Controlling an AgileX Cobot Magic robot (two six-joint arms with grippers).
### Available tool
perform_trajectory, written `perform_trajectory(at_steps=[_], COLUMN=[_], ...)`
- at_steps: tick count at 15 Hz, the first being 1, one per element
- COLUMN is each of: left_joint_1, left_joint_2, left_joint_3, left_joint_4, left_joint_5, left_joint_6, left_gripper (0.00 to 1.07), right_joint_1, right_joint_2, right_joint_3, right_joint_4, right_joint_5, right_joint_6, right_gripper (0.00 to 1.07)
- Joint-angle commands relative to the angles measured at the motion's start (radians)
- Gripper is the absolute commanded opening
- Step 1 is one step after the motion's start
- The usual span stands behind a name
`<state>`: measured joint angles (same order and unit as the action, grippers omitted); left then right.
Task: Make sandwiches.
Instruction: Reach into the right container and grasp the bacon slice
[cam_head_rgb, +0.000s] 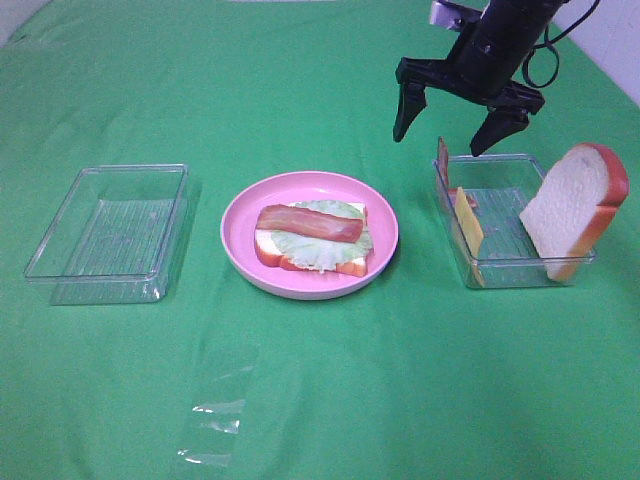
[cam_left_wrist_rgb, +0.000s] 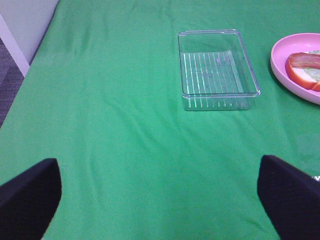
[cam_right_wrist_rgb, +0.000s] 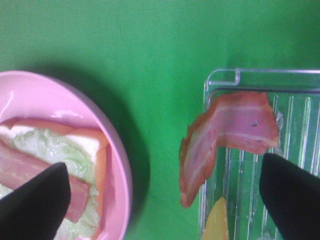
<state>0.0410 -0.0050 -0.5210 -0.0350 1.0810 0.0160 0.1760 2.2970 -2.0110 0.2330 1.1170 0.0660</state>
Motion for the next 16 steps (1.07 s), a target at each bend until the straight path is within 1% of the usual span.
perform_trajectory(at_steps=[1, 3, 5, 6, 10, 11, 13, 15, 16], left_joint_1=[0.002, 0.002, 0.002, 0.002, 0.002, 0.002, 0.002, 0.002, 0.002], left_joint_2=[-0.019, -0.019, -0.019, -0.019, -0.019, -0.019, -0.019, -0.019, -0.019], left_joint_3=[0.003, 0.003, 0.003, 0.003, 0.003, 0.003, 0.003, 0.003, 0.003], left_joint_4=[-0.003, -0.003, -0.003, -0.003, -0.003, -0.003, -0.003, -0.003, -0.003], left_joint_5=[-0.005, -0.005, -0.005, -0.005, -0.005, -0.005, -0.005, -0.005, -0.005], left_joint_6=[-0.004, -0.004, -0.004, -0.004, -0.004, -0.004, -0.004, -0.004, -0.004], left_gripper=[0.99, 0.99, 0.99, 0.99, 0.99, 0.99, 0.99, 0.99, 0.99], right_joint_1=[0.001, 0.001, 0.001, 0.001, 0.001, 0.001, 0.001, 0.001, 0.001], right_joint_2=[0.032, 0.049, 0.053, 0.055, 0.057, 0.057, 0.057, 0.057, 0.057], right_joint_3=[-0.006, -0.006, -0.006, -0.006, -0.006, -0.006, -0.006, -0.006, -0.006], right_joint_4=[-0.001, -0.017, -0.037, -0.058, -0.063, -0.065, -0.078, -0.090, -0.095], right_joint_5=[-0.036, -0.040, -0.040, -0.040, -0.043, -0.043, -0.043, -0.043, -0.044], right_joint_6=[0.007, 0.008, 0.015, 0.015, 0.017, 0.017, 0.018, 0.018, 0.020], right_gripper=[0.97, 0.95, 0.92, 0.83, 0.69, 0.62, 0.46, 0.32, 0.29])
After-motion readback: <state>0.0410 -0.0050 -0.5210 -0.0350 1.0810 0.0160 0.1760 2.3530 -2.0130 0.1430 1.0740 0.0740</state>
